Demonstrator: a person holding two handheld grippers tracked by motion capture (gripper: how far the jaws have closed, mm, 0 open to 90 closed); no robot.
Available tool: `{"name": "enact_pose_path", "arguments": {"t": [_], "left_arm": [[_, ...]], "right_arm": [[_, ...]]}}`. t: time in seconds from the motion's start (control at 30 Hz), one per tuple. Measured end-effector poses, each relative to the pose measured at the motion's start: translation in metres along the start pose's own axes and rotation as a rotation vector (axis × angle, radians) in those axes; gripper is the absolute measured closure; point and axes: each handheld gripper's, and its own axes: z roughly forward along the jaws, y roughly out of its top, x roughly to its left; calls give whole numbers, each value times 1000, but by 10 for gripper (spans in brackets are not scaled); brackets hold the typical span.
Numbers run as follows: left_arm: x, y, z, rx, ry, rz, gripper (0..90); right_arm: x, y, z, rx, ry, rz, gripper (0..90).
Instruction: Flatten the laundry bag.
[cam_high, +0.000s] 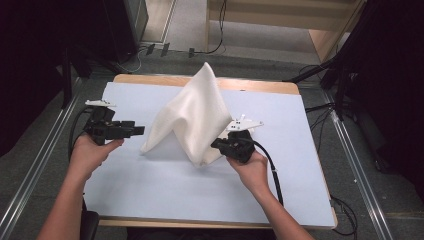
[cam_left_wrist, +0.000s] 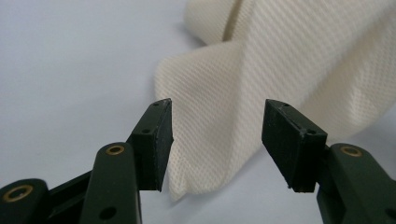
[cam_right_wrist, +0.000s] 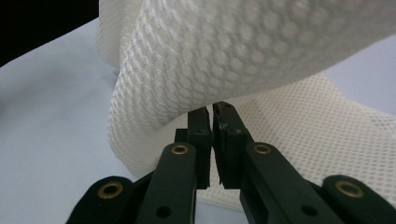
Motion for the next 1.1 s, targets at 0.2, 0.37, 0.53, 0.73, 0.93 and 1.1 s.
{"name": "enact_pose_path", "arguments": {"t": [0.2,0.37,0.53,0.73,0.93,1.1], "left_arm": [[19,-4,-9,-22,8,-41,438],[20,-6,-11,-38,-9,-49,441],[2,1,-1,-18,-52,8,437],[-9,13,8,-13,-87,53,412],[-16,19,20,8,-105,87,397],[-15,22,31,22,-125,93,451]], "right_arm": [[6,1,-3,9,9,-18,867],[2,0,-7,7,3,-18,866],[-8,-1,-15,8,-20,-5,865],[-30,-8,-16,39,-78,15,830],[-69,-14,-25,45,-166,65,713],[-99,-16,-24,49,-168,108,584]]}}
